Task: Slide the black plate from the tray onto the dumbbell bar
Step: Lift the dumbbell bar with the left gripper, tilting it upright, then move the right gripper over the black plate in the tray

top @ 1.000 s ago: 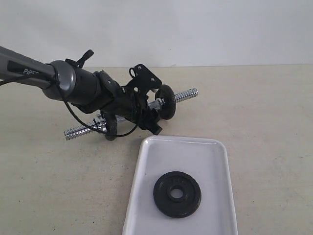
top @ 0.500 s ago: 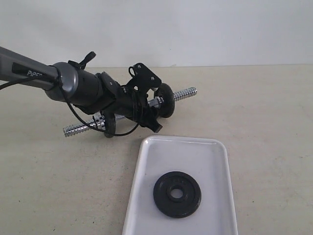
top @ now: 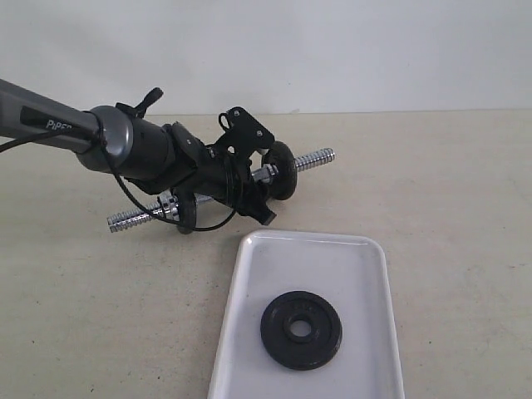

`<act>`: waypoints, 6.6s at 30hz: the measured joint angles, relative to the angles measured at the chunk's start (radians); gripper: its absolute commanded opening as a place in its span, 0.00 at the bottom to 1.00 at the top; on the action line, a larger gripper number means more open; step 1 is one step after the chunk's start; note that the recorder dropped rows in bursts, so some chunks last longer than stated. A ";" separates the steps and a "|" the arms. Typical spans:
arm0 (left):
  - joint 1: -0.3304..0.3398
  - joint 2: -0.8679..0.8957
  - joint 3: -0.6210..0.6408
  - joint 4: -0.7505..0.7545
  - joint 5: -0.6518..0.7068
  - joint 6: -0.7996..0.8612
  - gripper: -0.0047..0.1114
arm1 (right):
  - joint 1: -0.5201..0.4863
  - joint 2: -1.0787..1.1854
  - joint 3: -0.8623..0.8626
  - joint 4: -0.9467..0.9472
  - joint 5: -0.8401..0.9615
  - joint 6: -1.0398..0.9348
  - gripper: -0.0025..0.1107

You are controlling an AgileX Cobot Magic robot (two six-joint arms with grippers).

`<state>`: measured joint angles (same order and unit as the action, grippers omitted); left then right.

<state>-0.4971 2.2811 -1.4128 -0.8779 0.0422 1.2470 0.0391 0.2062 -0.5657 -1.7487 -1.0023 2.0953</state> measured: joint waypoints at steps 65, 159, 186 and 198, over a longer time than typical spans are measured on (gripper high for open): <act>0.026 -0.236 0.040 0.110 0.415 0.065 0.08 | 0.000 0.000 0.000 0.000 -0.071 -0.006 0.95; 0.113 -0.389 0.279 0.213 0.585 0.072 0.08 | 0.002 0.731 0.169 0.370 -0.209 -0.436 0.95; 0.113 -0.389 0.279 0.211 0.585 0.072 0.08 | 0.759 1.103 0.010 0.017 1.138 -0.115 0.95; 0.113 -0.389 0.279 0.211 0.585 0.072 0.08 | 0.769 1.231 0.010 0.121 1.121 -0.083 0.95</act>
<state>-0.3842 1.8919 -1.1343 -0.6667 0.6270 1.3188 0.8078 1.4372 -0.5558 -1.6276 0.1185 2.0121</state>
